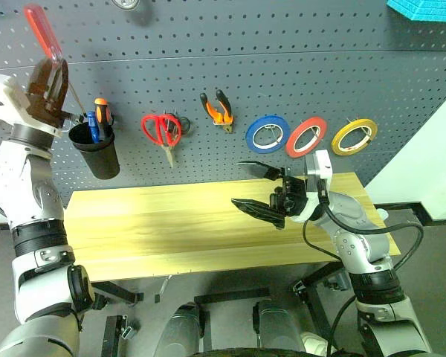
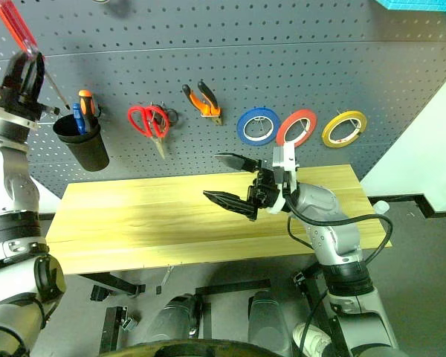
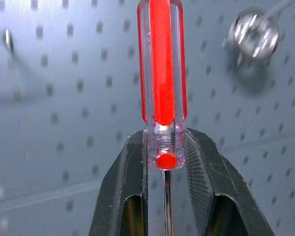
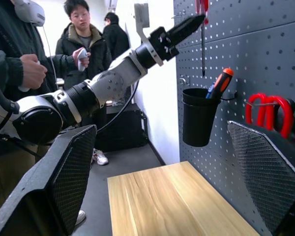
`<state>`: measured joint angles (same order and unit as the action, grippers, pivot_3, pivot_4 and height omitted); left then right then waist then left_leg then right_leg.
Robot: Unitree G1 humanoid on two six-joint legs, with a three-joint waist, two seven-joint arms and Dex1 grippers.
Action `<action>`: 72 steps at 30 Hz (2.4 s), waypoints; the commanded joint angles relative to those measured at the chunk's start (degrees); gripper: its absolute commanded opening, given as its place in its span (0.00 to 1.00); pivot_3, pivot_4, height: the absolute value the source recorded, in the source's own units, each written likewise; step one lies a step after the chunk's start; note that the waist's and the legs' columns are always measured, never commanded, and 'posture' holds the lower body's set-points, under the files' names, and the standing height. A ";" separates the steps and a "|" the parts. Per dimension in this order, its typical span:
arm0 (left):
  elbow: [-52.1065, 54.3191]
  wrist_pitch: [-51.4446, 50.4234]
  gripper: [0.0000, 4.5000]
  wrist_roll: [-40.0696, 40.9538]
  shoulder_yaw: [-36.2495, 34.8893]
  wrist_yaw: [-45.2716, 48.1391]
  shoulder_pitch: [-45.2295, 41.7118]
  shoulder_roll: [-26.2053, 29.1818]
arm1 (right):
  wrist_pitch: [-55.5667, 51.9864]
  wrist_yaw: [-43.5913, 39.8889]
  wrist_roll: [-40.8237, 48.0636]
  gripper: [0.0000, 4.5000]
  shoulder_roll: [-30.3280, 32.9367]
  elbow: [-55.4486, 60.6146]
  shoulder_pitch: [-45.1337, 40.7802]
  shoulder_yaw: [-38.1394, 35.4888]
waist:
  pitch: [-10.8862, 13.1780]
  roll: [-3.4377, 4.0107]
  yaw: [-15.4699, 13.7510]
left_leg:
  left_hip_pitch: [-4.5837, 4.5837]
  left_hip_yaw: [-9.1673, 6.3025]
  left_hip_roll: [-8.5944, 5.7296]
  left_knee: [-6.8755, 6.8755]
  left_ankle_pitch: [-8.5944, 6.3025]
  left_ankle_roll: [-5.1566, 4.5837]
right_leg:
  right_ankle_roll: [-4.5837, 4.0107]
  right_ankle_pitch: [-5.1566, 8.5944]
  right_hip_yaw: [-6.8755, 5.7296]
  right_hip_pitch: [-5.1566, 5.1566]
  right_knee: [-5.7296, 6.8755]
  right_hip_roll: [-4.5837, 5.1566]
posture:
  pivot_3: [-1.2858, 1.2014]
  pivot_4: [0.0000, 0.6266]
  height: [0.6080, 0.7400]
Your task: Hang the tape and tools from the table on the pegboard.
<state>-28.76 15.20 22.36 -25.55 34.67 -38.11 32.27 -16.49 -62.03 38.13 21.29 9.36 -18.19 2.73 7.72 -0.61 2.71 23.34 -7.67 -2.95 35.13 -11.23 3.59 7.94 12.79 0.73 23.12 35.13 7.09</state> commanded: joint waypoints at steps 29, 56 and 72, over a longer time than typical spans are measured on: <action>33.37 -9.42 0.83 -2.64 11.14 7.35 48.93 -2.12 | 22.21 -1.28 -16.15 1.00 11.60 -23.11 13.24 -9.11 | -1.28 1.20 1.37 | 0.04 0.77 1.52 -0.05 -0.15 0.20 | -0.67 -0.60 -0.32 -0.74 -1.94 -0.95 | 0.50 0.05 1.00; -15.15 26.83 0.83 -14.65 15.15 -1.54 46.31 -12.46 | 44.22 6.21 -26.00 1.00 8.51 -57.74 7.69 -11.72 | -5.14 0.86 1.13 | -0.96 5.74 3.63 1.13 -0.64 -0.26 | -1.94 7.29 0.48 -2.86 4.32 -1.51 | 0.50 0.00 1.00; -30.38 33.61 0.83 -15.51 15.22 -1.39 41.49 -12.03 | 45.72 6.89 -26.77 1.00 7.42 -58.75 6.83 -11.28 | -5.39 0.46 -0.13 | -1.21 5.90 3.44 0.05 -1.27 -0.91 | -1.31 6.14 0.68 -3.79 1.90 -1.69 | 0.50 0.00 1.00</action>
<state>-59.04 47.07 7.18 -10.17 33.58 4.16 19.52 28.03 -55.35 11.27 28.62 -49.78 -10.26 -8.30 2.33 -0.15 2.57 22.14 -1.77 0.50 35.18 -12.50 2.69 6.62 18.92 1.42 19.32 37.02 5.41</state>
